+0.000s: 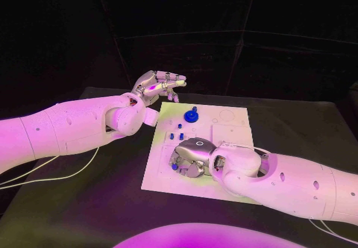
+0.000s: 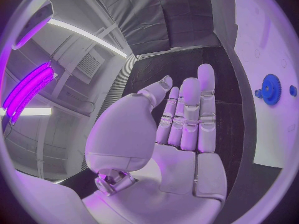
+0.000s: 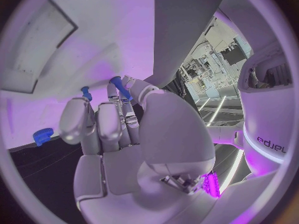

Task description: Assemble the parts on the task board

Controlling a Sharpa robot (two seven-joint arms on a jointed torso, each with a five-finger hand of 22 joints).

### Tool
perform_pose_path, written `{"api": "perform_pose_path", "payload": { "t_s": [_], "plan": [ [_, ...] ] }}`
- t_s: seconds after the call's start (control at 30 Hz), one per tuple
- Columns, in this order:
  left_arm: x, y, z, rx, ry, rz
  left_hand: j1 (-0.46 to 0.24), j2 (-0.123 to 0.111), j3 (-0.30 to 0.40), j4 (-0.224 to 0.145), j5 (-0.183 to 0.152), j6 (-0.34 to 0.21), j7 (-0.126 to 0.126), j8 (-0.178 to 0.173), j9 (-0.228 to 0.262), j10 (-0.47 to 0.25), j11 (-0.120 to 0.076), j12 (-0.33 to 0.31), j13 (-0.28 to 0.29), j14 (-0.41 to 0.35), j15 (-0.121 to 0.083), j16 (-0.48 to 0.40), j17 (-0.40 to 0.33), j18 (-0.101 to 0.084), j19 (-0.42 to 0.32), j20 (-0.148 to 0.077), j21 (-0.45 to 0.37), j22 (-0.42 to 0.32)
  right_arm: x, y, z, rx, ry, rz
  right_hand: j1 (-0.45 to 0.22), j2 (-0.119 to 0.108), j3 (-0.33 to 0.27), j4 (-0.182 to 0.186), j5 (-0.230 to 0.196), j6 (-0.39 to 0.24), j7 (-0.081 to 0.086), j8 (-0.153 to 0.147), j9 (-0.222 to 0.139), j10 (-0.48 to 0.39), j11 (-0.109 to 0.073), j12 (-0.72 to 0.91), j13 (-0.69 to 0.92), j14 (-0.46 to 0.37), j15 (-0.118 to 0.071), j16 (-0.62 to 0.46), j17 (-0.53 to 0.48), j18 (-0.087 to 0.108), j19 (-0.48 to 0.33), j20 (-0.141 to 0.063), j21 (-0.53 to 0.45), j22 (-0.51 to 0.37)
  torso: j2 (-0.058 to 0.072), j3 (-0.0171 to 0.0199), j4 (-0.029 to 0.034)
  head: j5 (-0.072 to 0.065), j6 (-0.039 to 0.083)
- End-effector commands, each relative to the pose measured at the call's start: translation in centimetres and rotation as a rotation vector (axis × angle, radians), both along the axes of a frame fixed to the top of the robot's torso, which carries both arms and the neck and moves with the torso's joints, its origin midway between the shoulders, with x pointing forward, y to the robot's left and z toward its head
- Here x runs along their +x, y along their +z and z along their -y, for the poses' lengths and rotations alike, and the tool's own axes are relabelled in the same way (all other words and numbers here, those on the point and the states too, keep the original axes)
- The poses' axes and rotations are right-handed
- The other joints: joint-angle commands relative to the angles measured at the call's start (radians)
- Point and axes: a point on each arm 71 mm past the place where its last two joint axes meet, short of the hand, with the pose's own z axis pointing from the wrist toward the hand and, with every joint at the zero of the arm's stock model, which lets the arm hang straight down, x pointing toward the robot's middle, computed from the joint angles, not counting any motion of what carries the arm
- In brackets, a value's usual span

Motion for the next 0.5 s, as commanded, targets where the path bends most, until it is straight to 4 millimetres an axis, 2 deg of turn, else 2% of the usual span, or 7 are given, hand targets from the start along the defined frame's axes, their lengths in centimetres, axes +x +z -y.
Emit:
{"api": "perform_pose_path", "payload": {
  "t_s": [0.03, 0.27, 0.37, 0.5],
  "plan": [
    [0.0, 0.1, 0.1, -0.01, -0.013, 0.002, 0.008, 0.003, -0.006, -0.001, 0.005, -0.007, 0.0, -0.003, 0.0, -0.005, 0.0, 0.005, 0.0, -0.007, -0.001, 0.001, -0.002, 0.014, -0.005, 0.003, -0.003, -0.001, 0.0, 0.4, -0.2, 0.042, 0.003, 0.027, -0.012, 0.0, -0.008, 0.003, 0.002, -0.012, -0.001, -0.002, -0.001, -0.012, 0.0, -0.007, 0.0, 0.016, 0.009, -0.006, -0.005, 0.002, -0.01, 0.001, -0.008, -0.008, 0.0, -0.0001, 0.0011, -0.001, 0.002],
    [0.0, 0.1, 0.1, -0.01, -0.013, 0.001, 0.008, 0.003, -0.006, -0.001, 0.005, -0.007, 0.0, -0.003, 0.0, -0.005, 0.0, 0.005, 0.0, -0.007, -0.001, 0.001, -0.002, 0.014, -0.005, 0.003, -0.003, -0.001, 0.1, 0.8, -0.1, 0.096, -0.022, 0.051, -0.026, -0.01, -0.037, 0.007, 0.002, -0.088, 0.003, -0.002, -0.001, -0.072, 0.009, -0.016, 0.001, 0.0, 0.016, -0.035, -0.05, 0.013, -0.038, 0.008, -0.047, -0.064, 0.0, 0.0001, 0.0011, -0.002, 0.002],
    [0.0, 0.1, 0.1, -0.01, -0.014, 0.0, 0.008, 0.003, -0.006, -0.001, 0.005, -0.007, 0.0, -0.003, 0.0, -0.005, 0.0, 0.005, 0.0, -0.007, -0.001, 0.001, -0.002, 0.014, -0.005, 0.003, -0.003, -0.001, 0.3, 1.1, 0.3, 0.133, -0.049, 0.069, -0.022, -0.011, -0.047, 0.004, 0.004, -0.1, 0.005, -0.001, 0.0, -0.082, 0.011, -0.011, 0.002, -0.009, 0.017, -0.05, -0.073, 0.017, -0.048, 0.01, -0.061, -0.085, 0.0, 0.0011, 0.0003, -0.004, 0.003],
    [0.0, 0.1, 0.1, -0.01, -0.014, -0.001, 0.008, 0.003, -0.006, -0.001, 0.005, -0.007, 0.0, -0.003, 0.0, -0.005, 0.0, 0.005, 0.0, -0.007, -0.001, 0.001, -0.002, 0.014, -0.005, 0.003, -0.003, -0.001, 0.3, 1.4, 1.0, 0.165, -0.072, 0.086, -0.019, -0.013, -0.065, 0.0, 0.004, -0.124, 0.003, -0.001, 0.0, -0.108, 0.009, -0.006, 0.002, -0.022, 0.018, -0.066, -0.095, 0.023, -0.064, 0.01, -0.082, -0.114, -0.001, 0.0005, -0.0006, -0.006, 0.004]
  ]
}}
